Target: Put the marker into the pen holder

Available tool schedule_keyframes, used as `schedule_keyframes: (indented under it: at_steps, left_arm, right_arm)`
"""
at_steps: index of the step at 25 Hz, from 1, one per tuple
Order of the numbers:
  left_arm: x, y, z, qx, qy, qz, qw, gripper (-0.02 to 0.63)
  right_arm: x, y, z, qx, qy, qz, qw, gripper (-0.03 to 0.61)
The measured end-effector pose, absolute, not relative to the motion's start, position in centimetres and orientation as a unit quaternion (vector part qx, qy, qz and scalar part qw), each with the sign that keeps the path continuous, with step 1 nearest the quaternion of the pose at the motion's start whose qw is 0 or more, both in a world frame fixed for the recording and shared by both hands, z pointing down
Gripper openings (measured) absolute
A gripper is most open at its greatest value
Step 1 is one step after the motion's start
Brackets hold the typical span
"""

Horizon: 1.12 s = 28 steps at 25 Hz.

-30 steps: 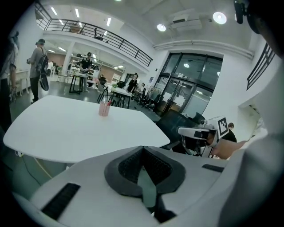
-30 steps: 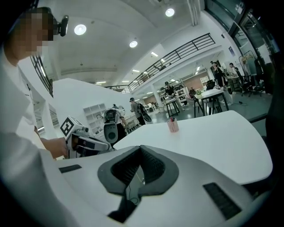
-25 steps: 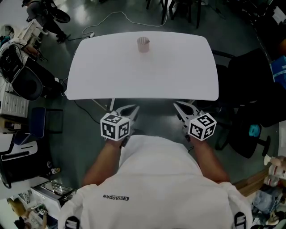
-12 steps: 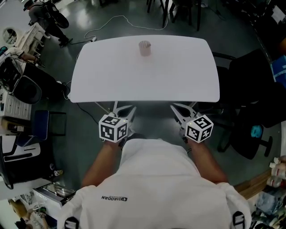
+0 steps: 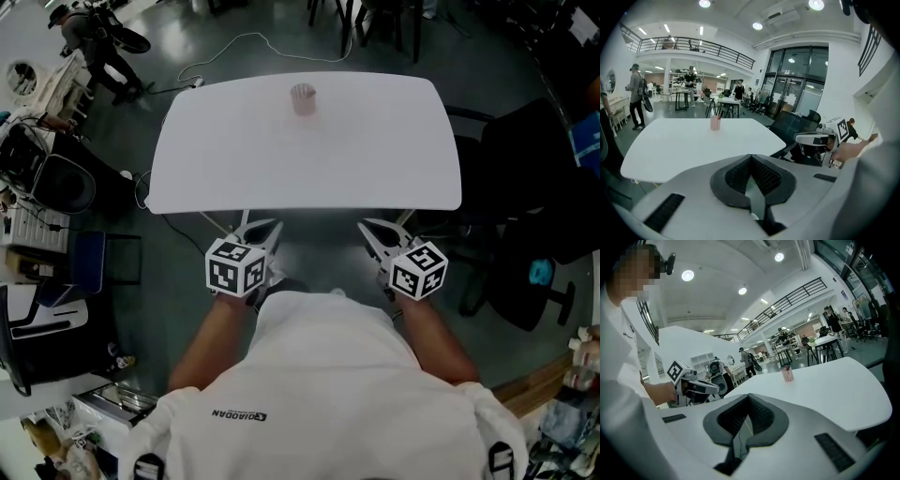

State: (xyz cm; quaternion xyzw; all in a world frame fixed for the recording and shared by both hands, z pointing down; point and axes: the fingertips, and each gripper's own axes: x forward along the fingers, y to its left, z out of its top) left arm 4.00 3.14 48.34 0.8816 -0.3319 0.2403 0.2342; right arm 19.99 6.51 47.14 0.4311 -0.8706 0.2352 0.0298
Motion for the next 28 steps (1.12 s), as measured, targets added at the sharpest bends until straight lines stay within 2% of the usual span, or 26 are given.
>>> schedule_keyframes:
  at_steps: [28]
  left_arm:
    - [4.64,3.09,48.31,0.885,-0.326,0.254,0.215,0.026]
  right_arm:
    - [20.82,6.85,48.10,0.438,-0.867,0.236,0.036,0.018]
